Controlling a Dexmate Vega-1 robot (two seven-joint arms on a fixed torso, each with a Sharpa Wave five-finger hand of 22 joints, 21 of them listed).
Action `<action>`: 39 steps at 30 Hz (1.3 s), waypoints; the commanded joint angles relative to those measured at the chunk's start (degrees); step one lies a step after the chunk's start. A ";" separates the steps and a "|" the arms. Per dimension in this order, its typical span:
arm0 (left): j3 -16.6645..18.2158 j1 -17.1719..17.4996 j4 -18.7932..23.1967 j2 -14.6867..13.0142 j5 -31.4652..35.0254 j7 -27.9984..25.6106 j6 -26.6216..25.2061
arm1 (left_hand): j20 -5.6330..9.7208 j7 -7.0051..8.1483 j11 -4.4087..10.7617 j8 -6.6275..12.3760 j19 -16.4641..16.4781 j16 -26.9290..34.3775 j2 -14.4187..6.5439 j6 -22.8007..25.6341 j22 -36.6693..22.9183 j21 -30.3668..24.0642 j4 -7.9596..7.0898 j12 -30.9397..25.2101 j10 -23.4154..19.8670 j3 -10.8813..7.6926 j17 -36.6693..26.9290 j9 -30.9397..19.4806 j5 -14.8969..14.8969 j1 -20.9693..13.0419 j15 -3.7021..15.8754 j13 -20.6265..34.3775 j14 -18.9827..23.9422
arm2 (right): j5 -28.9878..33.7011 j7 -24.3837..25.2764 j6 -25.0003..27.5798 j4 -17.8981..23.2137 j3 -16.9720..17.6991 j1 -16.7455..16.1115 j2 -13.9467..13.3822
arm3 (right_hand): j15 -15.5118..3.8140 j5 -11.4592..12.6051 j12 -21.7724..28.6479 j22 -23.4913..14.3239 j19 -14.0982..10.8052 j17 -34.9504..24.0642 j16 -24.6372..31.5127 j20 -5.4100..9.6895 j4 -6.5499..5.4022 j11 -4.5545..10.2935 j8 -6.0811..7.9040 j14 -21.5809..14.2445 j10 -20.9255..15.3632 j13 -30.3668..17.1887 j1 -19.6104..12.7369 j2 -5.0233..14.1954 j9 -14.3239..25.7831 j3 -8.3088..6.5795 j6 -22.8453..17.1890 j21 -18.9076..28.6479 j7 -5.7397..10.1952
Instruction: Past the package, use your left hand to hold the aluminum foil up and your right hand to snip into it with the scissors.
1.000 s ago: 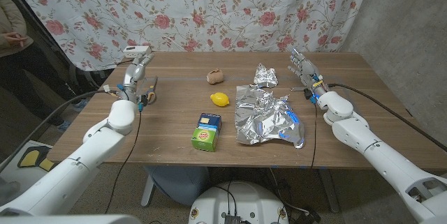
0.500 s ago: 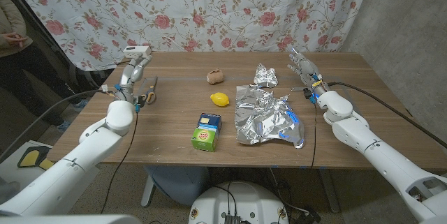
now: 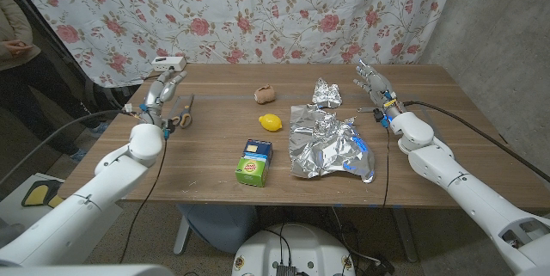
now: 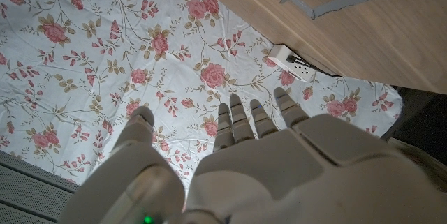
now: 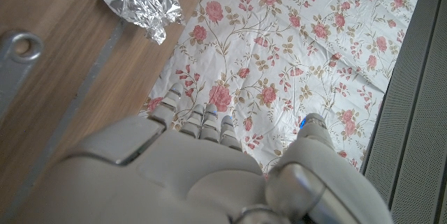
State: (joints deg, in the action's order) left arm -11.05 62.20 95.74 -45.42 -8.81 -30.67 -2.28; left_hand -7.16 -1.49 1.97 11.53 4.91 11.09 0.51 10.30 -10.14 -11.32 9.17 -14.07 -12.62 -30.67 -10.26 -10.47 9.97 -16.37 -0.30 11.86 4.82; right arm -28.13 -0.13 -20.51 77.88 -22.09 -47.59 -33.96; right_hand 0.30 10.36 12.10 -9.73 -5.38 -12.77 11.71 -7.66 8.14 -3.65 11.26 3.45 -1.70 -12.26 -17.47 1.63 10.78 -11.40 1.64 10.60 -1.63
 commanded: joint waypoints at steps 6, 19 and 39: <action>-0.76 -0.45 1.26 -1.46 2.08 -0.84 -4.67 | -0.63 2.23 0.90 0.12 0.24 0.05 0.64 0.05 -0.12 -0.03 0.26 -0.38 -0.40 -0.03 -0.14 -0.13 0.25 -0.97 0.02 0.36 0.72 | -0.19 0.38 0.17 0.48 0.37 -0.38 -0.13 | -0.11 -0.17 0.20 -0.16 -0.32 -0.13 0.48 -0.08 0.05 0.14 0.26 -0.38 -0.21 -0.08 -0.59 -0.11 0.13 -0.21 -0.06 0.35 -0.02; -1.40 -0.82 1.91 -0.72 4.55 -4.11 -7.94 | -0.87 2.71 1.71 0.84 1.61 0.88 1.20 3.19 -0.15 -0.43 0.15 -1.76 -4.46 0.27 -0.18 -0.23 0.29 -2.11 0.76 0.72 3.90 | -0.69 -0.14 -0.25 0.04 0.74 -0.55 -0.36 | -0.18 -0.21 0.24 -0.16 -0.46 -0.08 0.55 -0.02 0.07 0.21 0.23 -0.51 -0.37 -0.07 -0.73 -0.12 0.13 -0.22 -0.05 0.40 -0.06; -1.53 -0.10 4.04 -1.61 6.46 -5.60 -12.35 | -0.84 2.06 1.29 0.86 2.48 1.05 1.04 4.24 -0.17 -0.59 0.27 -2.13 -5.94 0.11 -0.22 -0.29 0.41 -3.49 0.95 0.91 5.41 | -0.92 -0.86 -0.81 -1.21 0.66 -0.03 -0.08 | -0.22 -0.23 0.22 -0.16 -0.42 -0.04 0.58 -0.04 0.06 0.09 0.23 -0.52 -0.41 -0.07 -0.89 -0.10 0.13 -0.24 -0.12 0.37 -0.03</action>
State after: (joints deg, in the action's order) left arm -12.44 61.93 98.89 -46.64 -3.44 -35.48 -12.51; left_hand -7.78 0.82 3.07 11.91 6.97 11.87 1.42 14.13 -10.14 -11.72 9.17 -15.92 -17.82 -30.66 -10.26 -10.54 9.97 -18.94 0.41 12.67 9.64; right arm -28.93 -0.58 -20.95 77.35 -21.40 -47.86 -34.20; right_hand 0.11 10.36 12.10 -9.73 -5.38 -12.79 12.16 -7.67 8.13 -3.44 11.26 3.03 -1.92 -12.26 -17.74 1.46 10.78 -11.39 1.64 10.60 -1.63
